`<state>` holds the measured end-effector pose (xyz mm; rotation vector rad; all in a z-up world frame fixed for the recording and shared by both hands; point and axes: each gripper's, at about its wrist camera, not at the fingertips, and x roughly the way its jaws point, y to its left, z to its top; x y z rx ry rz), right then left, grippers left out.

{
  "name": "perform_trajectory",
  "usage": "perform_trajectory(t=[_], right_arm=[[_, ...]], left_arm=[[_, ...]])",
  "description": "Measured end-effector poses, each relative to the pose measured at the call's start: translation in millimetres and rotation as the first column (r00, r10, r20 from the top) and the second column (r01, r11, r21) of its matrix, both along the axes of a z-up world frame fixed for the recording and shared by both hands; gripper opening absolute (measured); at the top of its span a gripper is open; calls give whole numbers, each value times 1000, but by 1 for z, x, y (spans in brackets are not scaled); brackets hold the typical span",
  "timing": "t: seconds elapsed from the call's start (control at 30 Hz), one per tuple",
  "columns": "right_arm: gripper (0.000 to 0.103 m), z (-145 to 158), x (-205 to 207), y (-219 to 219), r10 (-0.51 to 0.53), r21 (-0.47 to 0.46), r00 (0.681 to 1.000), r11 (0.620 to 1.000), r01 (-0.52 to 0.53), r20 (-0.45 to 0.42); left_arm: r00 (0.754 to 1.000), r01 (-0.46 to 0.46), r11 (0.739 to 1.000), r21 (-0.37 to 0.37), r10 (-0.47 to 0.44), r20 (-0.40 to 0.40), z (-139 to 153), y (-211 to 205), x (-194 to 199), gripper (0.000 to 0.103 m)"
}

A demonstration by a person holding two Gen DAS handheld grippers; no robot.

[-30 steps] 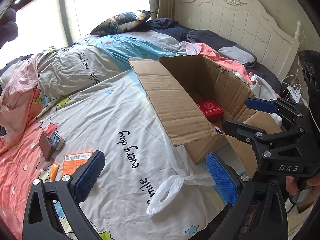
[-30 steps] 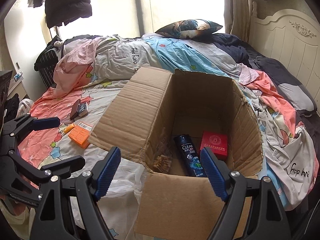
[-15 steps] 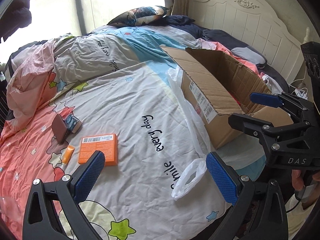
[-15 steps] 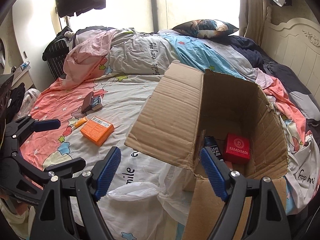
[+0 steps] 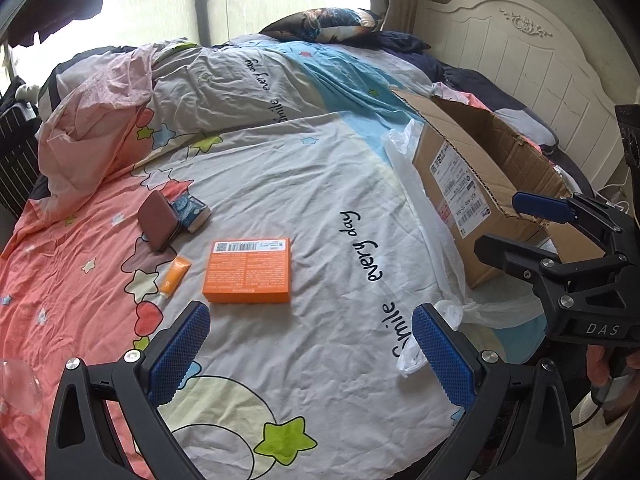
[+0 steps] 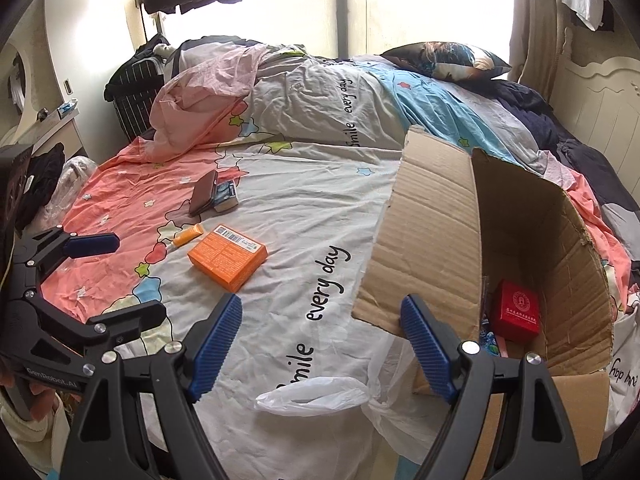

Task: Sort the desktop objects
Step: 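Withdraw both tools from the cardboard box back toward the duvet, then move both tools toward the orange box and orange tube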

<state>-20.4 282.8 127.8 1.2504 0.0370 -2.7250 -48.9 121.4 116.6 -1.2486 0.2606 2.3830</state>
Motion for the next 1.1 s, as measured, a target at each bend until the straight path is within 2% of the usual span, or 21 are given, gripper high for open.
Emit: perform_trajectory(t=[0.63, 1.1], right_arm=[[79, -24, -41, -65, 110, -7, 993, 994, -110, 48], [79, -45, -77, -95, 155, -2, 984, 988, -156, 93]], left_arm=[[984, -171, 985, -10, 172, 53, -27, -93, -27, 103], [975, -219, 973, -69, 222, 34, -51, -114, -56, 103]])
